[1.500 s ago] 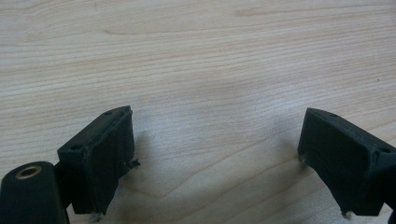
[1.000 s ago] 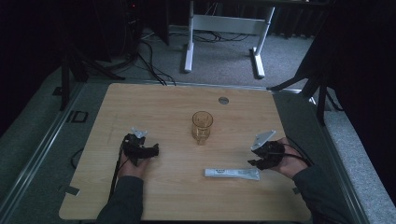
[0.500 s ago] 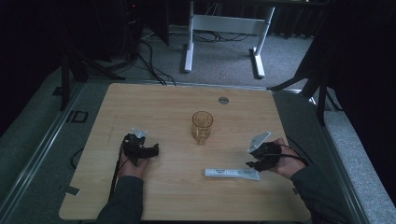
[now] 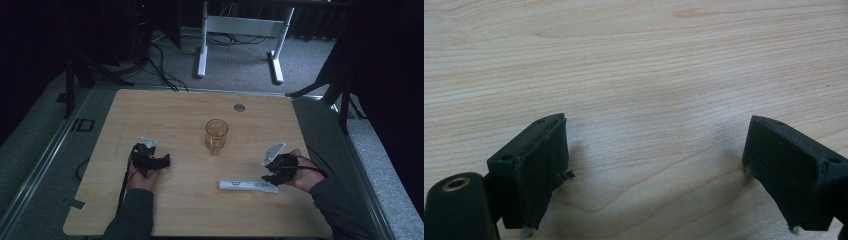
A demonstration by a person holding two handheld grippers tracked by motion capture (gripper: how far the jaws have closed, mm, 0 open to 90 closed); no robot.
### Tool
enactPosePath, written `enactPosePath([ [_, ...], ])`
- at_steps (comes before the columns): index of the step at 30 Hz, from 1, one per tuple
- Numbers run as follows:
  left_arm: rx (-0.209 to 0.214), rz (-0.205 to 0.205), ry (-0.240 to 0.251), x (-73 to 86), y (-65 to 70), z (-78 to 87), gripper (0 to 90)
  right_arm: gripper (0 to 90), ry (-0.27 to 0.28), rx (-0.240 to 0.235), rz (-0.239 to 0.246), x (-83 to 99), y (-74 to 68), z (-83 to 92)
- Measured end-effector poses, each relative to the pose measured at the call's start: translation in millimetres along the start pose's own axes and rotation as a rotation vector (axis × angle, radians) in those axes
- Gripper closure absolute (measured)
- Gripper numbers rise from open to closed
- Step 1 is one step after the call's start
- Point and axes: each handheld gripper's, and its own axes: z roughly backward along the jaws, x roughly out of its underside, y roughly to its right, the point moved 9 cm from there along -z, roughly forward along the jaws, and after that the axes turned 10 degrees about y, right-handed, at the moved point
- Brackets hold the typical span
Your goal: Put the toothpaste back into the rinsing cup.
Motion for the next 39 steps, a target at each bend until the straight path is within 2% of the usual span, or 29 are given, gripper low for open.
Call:
enactPosePath([
  [39,0.0,-0.001,0.0,0.0,0.0,0.0,11.4,53.8,-0.039,-0.087,0.029,1.1,-21.2,-22.8],
])
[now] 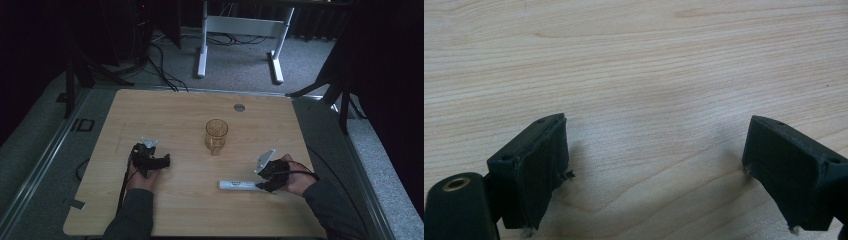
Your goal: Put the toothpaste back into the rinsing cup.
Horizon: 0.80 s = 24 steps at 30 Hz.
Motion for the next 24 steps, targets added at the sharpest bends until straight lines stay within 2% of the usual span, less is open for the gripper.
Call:
enactPosePath([
  [16,0.0,-0.001,0.0,0.0,0.0,0.0,11.5,55.3,-0.048,-0.038,0.018,4.1,-6.0,-10.0],
  [20,0.0,0.0,0.0,0.0,0.0,0.0,11.5,55.4,-0.074,-0.044,0.044,3.8,-6.3,-11.8],
  [24,0.0,0.0,0.0,0.0,0.0,0.0,11.5,55.6,-0.086,-0.047,0.047,3.7,-6.8,-12.7],
])
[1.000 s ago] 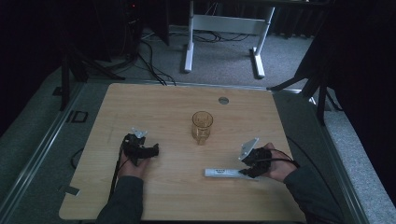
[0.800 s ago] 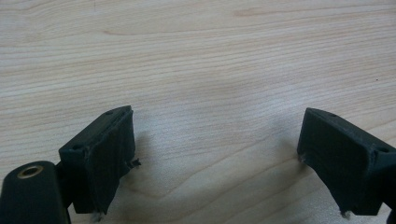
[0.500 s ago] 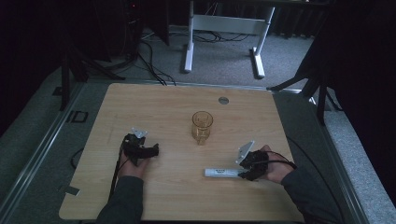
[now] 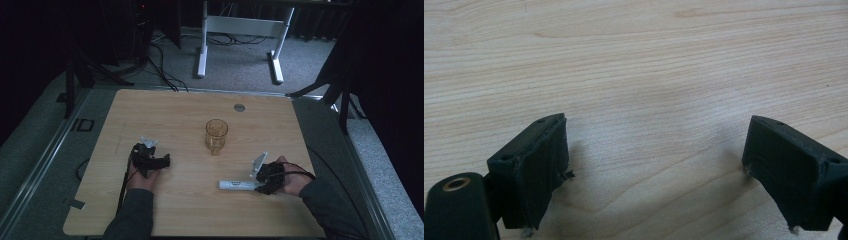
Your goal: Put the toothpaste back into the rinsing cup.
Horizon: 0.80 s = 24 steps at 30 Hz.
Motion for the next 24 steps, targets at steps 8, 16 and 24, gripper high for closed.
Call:
enactPosePath([
  [8,0.0,0.0,0.0,0.0,0.0,0.0,11.5,54.8,-0.008,-0.001,0.008,0.4,0.3,-0.9],
  [16,0.0,0.0,0.0,0.0,0.0,0.0,11.5,53.3,-0.026,-0.004,0.02,1.1,0.6,-3.1],
  [24,0.0,0.0,0.0,0.0,0.0,0.0,11.5,53.0,-0.043,-0.02,0.02,4.3,-0.7,-8.1],
])
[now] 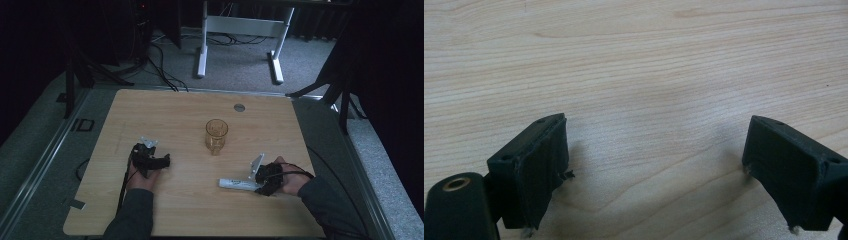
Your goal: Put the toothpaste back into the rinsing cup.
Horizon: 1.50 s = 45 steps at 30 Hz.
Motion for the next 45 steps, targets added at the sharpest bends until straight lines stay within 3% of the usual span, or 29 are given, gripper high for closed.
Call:
enactPosePath([
  [17,0.0,0.0,0.0,0.0,0.0,0.0,11.5,51.8,-0.014,-0.014,-0.003,6.0,-1.4,-3.3],
  [45,0.0,-0.001,-0.001,0.1,-0.1,0.1,11.5,53.2,-0.036,-0.06,-0.007,1.3,0.3,-6.0],
])
